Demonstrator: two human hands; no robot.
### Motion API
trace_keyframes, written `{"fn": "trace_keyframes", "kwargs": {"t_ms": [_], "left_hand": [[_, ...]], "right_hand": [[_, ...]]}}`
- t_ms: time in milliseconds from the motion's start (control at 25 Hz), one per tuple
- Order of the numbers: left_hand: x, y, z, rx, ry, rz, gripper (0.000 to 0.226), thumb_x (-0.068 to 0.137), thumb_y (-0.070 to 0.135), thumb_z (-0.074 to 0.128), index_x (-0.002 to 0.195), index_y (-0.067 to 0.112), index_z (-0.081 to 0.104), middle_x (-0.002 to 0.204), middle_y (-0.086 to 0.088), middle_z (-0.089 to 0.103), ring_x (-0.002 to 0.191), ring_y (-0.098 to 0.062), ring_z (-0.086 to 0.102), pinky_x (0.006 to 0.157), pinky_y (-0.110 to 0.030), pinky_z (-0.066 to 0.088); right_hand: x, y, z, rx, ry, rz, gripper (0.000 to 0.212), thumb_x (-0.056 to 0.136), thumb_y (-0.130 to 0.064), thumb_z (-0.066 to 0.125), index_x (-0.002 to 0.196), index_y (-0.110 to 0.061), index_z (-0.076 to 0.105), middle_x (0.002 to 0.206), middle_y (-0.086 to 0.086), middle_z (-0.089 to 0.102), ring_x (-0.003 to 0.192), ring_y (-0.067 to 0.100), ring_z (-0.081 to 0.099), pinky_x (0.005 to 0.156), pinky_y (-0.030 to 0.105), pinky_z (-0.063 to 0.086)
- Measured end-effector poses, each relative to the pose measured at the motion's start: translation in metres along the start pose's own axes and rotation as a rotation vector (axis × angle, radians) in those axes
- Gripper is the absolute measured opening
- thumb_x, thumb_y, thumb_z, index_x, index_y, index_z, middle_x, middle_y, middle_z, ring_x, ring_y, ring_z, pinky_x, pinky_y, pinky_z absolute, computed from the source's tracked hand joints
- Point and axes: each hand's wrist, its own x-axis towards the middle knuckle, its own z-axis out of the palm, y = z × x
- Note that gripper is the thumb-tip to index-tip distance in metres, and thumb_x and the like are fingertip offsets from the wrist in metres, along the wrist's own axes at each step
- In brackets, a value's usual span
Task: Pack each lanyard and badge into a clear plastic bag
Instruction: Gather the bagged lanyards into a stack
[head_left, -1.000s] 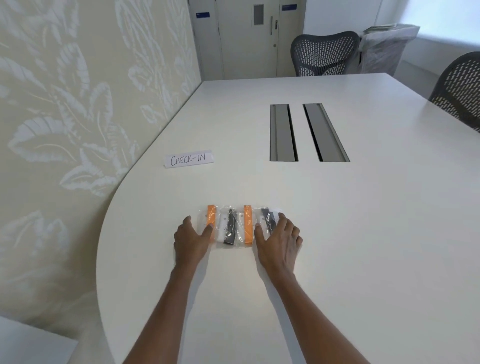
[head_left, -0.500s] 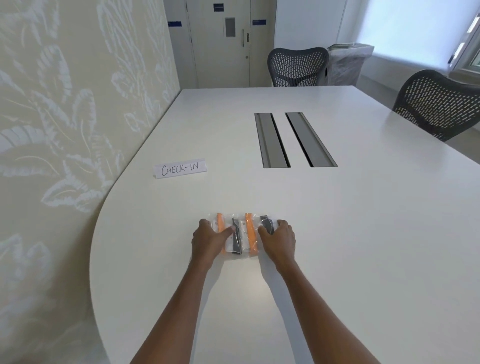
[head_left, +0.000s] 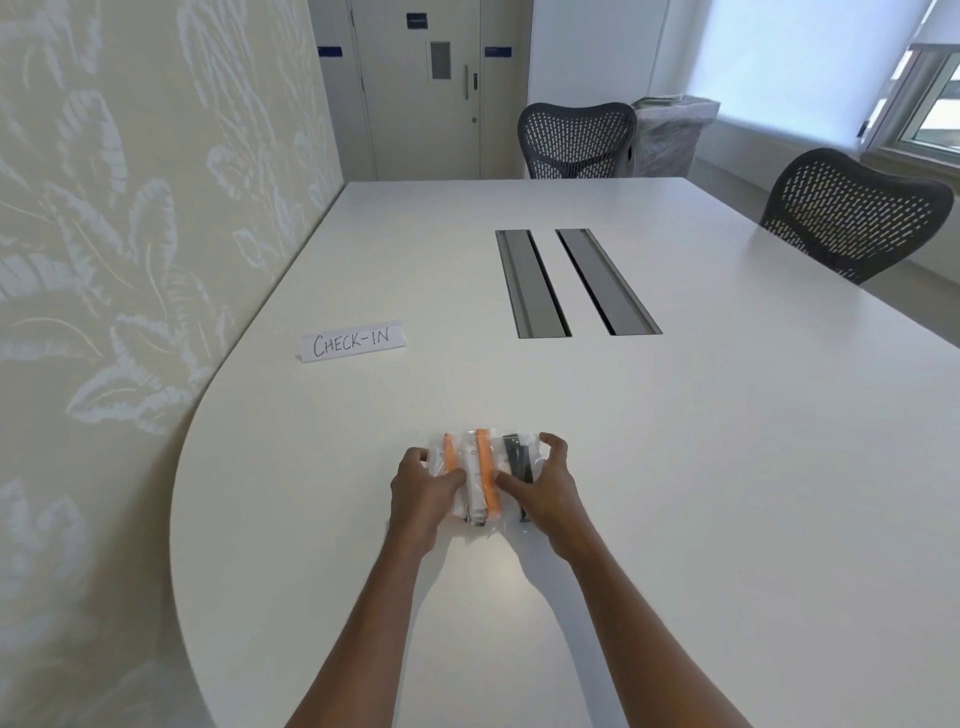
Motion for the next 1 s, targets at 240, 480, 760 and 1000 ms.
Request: {"fn": "trace_keyframes", "kwargs": {"t_ms": [240,480,760,1000], "left_hand": [[-0.012,-0.012,0.0,-0.123,0.035,0.115,0.034,0.087,0.017,0.077,0.119,0.022,0.065,0.108,0.0,0.074,0.092,-0.017,0.071,0.068,-0.027,0.054],[-0.006,-0.027,-0.02,-0.363,-0.056,0.004,0.031,0.092,0.014,0.076,0.121,0.024,0.069,0.111,-0.003,0.078,0.102,-0.026,0.075,0.083,-0.039,0.064],[0.017,-0.019,-0.065,-0.589,-0.253,-0.119,0.021,0.092,0.004,0.073,0.112,0.011,0.076,0.101,-0.012,0.078,0.091,-0.026,0.074,0.081,-0.036,0.06],[0.052,-0.011,-0.099,-0.589,-0.252,-0.089,0.048,0.09,-0.002,0.076,0.133,0.016,0.067,0.122,-0.017,0.077,0.114,-0.037,0.073,0.095,-0.05,0.061]], "right_hand": [[0.003,0.007,0.001,0.23,0.0,0.088,0.054,0.068,-0.026,0.1,0.109,-0.011,0.068,0.096,0.011,0.079,0.077,0.021,0.079,0.059,0.032,0.062],[0.001,-0.006,0.006,0.281,-0.165,0.061,0.042,0.077,-0.029,0.094,0.113,-0.024,0.074,0.101,0.0,0.082,0.091,0.019,0.08,0.071,0.034,0.065],[0.018,-0.028,0.036,0.437,-0.295,0.15,0.033,0.089,-0.016,0.083,0.12,-0.013,0.073,0.111,0.013,0.08,0.099,0.028,0.079,0.074,0.042,0.063],[0.042,-0.05,0.085,0.339,-0.402,0.136,0.055,0.074,-0.028,0.095,0.123,-0.016,0.074,0.112,0.009,0.081,0.101,0.026,0.079,0.077,0.044,0.065]]}}
